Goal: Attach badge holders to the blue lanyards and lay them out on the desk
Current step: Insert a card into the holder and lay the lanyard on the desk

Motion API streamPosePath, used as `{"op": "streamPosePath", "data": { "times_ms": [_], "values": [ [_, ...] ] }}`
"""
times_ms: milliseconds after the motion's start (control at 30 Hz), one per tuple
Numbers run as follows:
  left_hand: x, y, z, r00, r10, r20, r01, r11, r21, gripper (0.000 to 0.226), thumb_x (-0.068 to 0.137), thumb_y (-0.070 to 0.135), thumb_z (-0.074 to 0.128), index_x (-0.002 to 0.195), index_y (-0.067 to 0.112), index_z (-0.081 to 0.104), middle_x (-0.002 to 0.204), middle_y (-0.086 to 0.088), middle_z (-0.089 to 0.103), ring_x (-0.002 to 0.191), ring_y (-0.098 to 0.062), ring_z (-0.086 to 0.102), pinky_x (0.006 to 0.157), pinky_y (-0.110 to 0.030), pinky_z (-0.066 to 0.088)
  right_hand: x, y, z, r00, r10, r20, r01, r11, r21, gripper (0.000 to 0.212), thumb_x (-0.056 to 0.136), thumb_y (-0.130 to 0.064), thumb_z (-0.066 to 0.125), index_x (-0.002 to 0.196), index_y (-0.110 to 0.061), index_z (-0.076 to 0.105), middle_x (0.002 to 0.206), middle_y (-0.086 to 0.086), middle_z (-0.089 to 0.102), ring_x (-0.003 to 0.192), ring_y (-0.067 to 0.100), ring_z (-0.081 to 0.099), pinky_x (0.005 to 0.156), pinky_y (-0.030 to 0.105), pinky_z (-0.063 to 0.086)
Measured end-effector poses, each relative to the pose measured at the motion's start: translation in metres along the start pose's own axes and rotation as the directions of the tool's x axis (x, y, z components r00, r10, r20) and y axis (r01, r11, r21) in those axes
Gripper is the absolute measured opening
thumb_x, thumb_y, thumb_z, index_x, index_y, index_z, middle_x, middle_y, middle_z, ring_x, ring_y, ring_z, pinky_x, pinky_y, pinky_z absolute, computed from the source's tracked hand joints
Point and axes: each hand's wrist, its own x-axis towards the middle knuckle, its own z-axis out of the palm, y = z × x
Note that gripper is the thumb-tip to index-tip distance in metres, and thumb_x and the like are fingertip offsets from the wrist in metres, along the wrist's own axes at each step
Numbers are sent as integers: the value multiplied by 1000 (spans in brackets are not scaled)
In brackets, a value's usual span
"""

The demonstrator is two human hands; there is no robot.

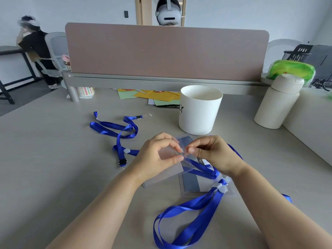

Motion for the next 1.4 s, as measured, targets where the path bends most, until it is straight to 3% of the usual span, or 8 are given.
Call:
{"op": "streamPosePath", "data": {
  "times_ms": [200, 367, 500, 667, 800, 867, 1233, 1400],
  "values": [
    [0, 1, 1, 999, -44, 3, 44, 998, 35, 5, 83, 20, 64, 85, 18, 69, 97, 17, 54, 101, 4, 52, 78, 2, 37, 0, 0, -4, 996, 67, 58, -68, 997, 21, 29, 85, 10, 52, 94, -15, 62, 82, -4, 74, 81, 8, 68, 71, 15, 51],
    [-1, 3, 3, 999, -36, -13, 37, 996, 78, 12, 87, 23, 59, 86, 14, 67, 100, 11, 58, 100, 6, 53, 79, 0, 37, -1, -4, -4, 998, 45, 44, -42, 997, -72, 28, 83, 7, 58, 92, -20, 54, 81, -5, 73, 77, 8, 67, 68, 16, 52],
    [-2, 6, 3, 999, -51, -1, 51, 996, 78, 7, 85, 25, 61, 92, 26, 61, 95, 24, 56, 100, 13, 50, 78, 3, 34, -1, -7, -3, 1000, -18, 21, 21, 991, -134, 27, 79, 7, 63, 88, -16, 54, 85, 1, 67, 69, 3, 63, 64, 14, 50],
    [-1, 5, 1, 998, -67, 15, 66, 995, 81, 8, 81, 18, 66, 88, 18, 71, 90, 27, 51, 96, 18, 48, 73, 1, 40, 0, -5, -3, 999, -23, -24, 18, 981, -194, 32, 76, 2, 69, 87, -23, 53, 76, -8, 68, 74, 13, 67, 75, 26, 57],
    [-1, 3, 1, 1000, -7, 4, 6, 983, 181, 5, 76, 27, 72, 81, 24, 71, 81, 25, 48, 88, -2, 51, 81, -25, 42, 0, -12, -1, 1000, -10, -22, 5, 978, -209, 34, 78, 4, 67, 89, -24, 51, 78, -4, 67, 66, 9, 68, 64, 15, 52],
    [-2, 3, 1, 999, 31, -15, -26, 973, 228, 10, 74, 38, 69, 79, 29, 68, 78, 25, 46, 86, 2, 49, 84, -35, 37, -1, -15, 0, 999, -20, -29, 14, 982, -190, 34, 78, 4, 67, 91, -24, 51, 80, -2, 67, 66, 10, 68, 63, 15, 52],
    [-2, 9, -3, 983, 39, -181, 13, 960, 279, 25, 71, 53, 54, 73, 30, 63, 76, 17, 52, 78, -9, 53, 84, -43, 39, -5, -16, 5, 997, -26, -76, 22, 998, -56, 40, 75, 4, 69, 98, -22, 50, 81, -4, 74, 83, 14, 70, 84, 29, 55],
    [-4, 15, -5, 969, -49, -242, 93, 980, 173, 33, 69, 36, 76, 83, 32, 46, 71, 19, 52, 82, 2, 52, 83, -42, 46, -5, -18, 9, 996, -7, -85, 7, 1000, 3, 38, 75, 8, 67, 98, -18, 50, 80, -4, 74, 81, 11, 69, 80, 23, 56]
  ]
}}
